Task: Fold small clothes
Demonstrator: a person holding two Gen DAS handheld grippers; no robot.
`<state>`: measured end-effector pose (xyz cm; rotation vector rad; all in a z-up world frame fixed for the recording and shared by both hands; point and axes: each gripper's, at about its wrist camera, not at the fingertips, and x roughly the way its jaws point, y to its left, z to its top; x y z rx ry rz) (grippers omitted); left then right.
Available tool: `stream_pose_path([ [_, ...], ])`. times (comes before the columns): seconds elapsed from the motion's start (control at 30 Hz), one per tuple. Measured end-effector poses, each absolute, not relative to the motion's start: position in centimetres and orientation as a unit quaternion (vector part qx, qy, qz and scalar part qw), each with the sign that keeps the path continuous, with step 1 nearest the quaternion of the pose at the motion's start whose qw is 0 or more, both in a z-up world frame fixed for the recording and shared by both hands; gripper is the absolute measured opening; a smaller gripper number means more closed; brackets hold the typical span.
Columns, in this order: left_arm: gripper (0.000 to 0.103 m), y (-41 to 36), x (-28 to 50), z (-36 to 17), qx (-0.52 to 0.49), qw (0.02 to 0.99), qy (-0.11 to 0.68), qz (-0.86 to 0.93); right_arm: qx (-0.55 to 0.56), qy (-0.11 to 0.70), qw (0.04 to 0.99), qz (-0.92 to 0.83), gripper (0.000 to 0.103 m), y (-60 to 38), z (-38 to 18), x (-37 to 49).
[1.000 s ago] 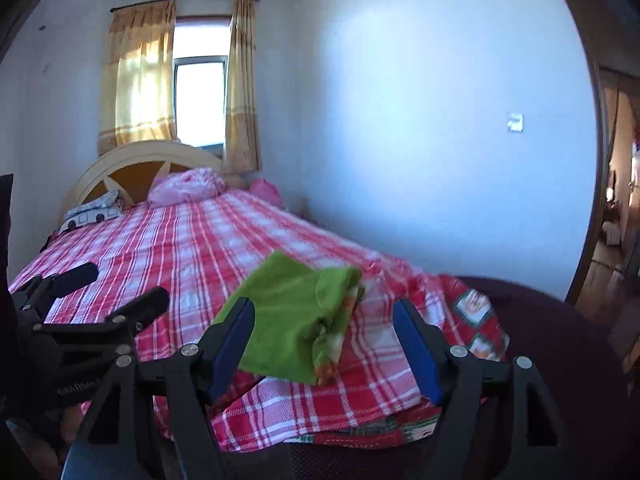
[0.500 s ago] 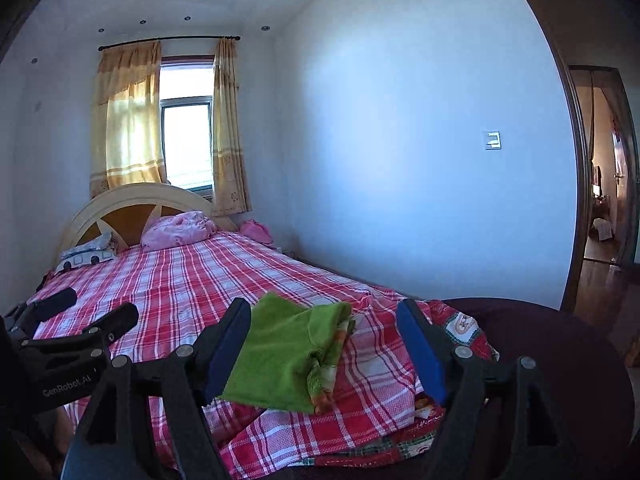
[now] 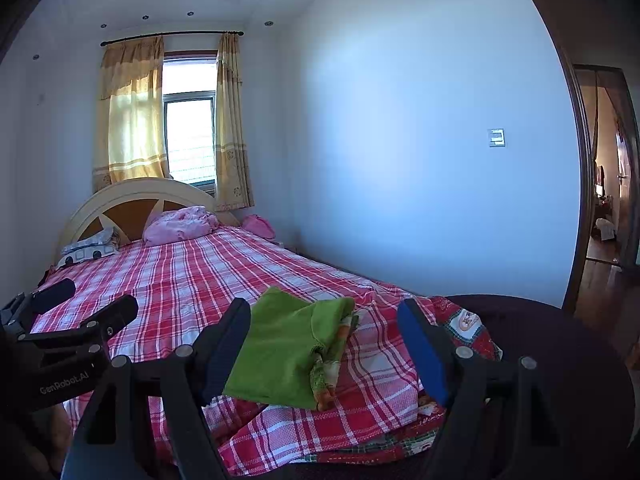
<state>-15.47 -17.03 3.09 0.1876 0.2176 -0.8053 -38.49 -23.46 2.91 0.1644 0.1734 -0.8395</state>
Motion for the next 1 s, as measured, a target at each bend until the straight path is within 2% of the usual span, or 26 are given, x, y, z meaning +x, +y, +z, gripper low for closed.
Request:
stream_pose_path([
  [1.0,0.103,-17.55,-16.17,2.70,0.113,0.908,0.098,-0.391,0.085,0.084,0.906,-0.406,0.077,-23.83,2.66,-38.54],
])
